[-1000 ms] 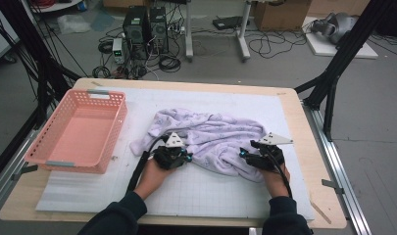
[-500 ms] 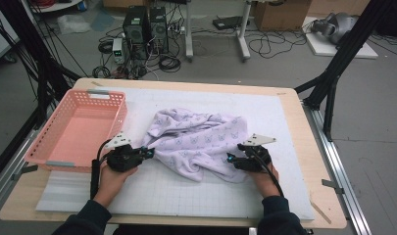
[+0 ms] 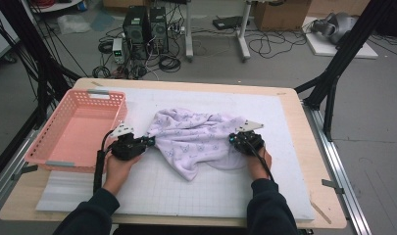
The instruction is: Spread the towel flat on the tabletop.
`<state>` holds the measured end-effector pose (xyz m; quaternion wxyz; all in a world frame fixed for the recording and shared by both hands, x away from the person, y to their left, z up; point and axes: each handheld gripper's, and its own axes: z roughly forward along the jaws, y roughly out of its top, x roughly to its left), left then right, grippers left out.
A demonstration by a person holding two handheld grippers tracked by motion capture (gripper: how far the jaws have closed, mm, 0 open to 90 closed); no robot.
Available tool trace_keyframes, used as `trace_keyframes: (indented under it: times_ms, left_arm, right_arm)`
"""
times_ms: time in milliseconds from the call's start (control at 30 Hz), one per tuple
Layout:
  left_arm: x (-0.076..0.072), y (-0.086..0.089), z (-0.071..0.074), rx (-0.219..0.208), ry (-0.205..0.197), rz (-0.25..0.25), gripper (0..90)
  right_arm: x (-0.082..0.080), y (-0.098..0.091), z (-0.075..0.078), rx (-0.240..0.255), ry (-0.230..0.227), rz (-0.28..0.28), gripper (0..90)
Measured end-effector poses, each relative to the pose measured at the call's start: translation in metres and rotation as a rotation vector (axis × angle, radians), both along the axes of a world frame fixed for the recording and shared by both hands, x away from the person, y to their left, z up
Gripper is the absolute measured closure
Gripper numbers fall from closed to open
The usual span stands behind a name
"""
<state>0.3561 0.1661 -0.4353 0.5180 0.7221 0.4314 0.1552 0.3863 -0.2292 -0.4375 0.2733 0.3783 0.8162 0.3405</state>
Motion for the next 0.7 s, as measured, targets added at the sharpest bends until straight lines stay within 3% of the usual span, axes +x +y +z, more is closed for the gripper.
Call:
trace_keyframes:
  times_ms: [133,200,233,300,367,400,500,533,633,700]
  left_arm:
    - [0.013,-0.027,0.004,0.032,-0.04,0.01,83.7]
    - [0.016,-0.041,0.004,0.062,-0.061,0.022,73.8]
    - [0.016,-0.045,0.004,0.051,-0.062,0.023,65.8]
    - [0.014,-0.047,0.004,0.04,-0.046,0.01,54.0]
    - [0.01,-0.045,0.003,0.06,-0.062,-0.003,51.1]
    - [0.008,-0.043,0.004,0.065,-0.068,-0.004,50.7]
    - [0.0,-0.035,0.002,0.057,-0.069,-0.011,49.9]
    - [-0.002,-0.034,0.002,0.062,-0.056,-0.022,49.9]
    - [-0.011,-0.03,0.0,0.086,-0.065,-0.048,51.0]
    - [-0.017,-0.026,-0.001,0.104,-0.058,-0.058,51.2]
  right_arm:
    - [0.015,-0.004,0.004,-0.078,-0.049,-0.139,86.7]
    - [0.021,-0.009,0.003,-0.108,-0.045,-0.224,86.1]
    - [0.021,-0.012,0.002,-0.088,-0.029,-0.255,84.5]
    - [0.021,-0.02,0.001,-0.036,-0.007,-0.262,74.0]
    - [0.015,-0.029,0.005,0.013,-0.022,-0.256,64.3]
    - [0.01,-0.035,0.008,0.046,-0.028,-0.257,63.2]
    - [-0.007,-0.05,0.015,0.073,-0.061,-0.275,62.3]
    - [-0.013,-0.055,0.016,0.073,-0.071,-0.274,62.2]
    - [-0.03,-0.066,0.016,0.075,-0.086,-0.267,62.2]
    - [-0.04,-0.072,0.014,0.09,-0.076,-0.257,63.3]
